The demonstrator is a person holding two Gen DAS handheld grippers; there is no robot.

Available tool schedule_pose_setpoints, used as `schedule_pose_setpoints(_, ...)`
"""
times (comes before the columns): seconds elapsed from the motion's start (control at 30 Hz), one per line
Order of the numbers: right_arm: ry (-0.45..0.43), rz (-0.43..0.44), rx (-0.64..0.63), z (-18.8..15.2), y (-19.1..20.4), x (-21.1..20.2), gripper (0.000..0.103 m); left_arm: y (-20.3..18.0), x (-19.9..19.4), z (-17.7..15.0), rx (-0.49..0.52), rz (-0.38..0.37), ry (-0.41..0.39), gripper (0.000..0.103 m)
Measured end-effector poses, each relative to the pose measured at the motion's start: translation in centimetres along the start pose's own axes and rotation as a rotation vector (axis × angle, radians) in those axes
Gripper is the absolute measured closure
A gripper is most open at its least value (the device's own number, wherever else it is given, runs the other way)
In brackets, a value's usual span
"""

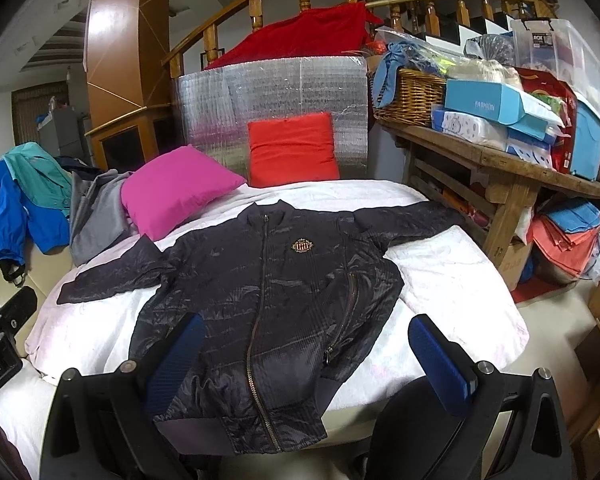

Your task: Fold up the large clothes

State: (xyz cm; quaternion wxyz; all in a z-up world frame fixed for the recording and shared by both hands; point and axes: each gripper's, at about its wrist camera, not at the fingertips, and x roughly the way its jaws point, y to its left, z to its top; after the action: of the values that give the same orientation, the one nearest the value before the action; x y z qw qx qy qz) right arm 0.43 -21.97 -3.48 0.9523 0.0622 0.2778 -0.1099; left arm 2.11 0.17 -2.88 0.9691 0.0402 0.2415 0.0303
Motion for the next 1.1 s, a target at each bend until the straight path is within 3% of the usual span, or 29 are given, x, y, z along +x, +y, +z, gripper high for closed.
schedule_pose_setpoints(0.83, 0.039, -0.008, 0.015, -0.5, -1.0, 1.9, 0.000, -1.2, 1.5, -0.2, 0.025, 0.000, 0.021, 0.000)
schedule_pose_setpoints(1.1, 0.045, -0.040, 0.026, 0.5, -2.5, 4.1, 0.000, -2.4, 4.6, 0.3, 0.038, -0.014, 0.055, 0.000)
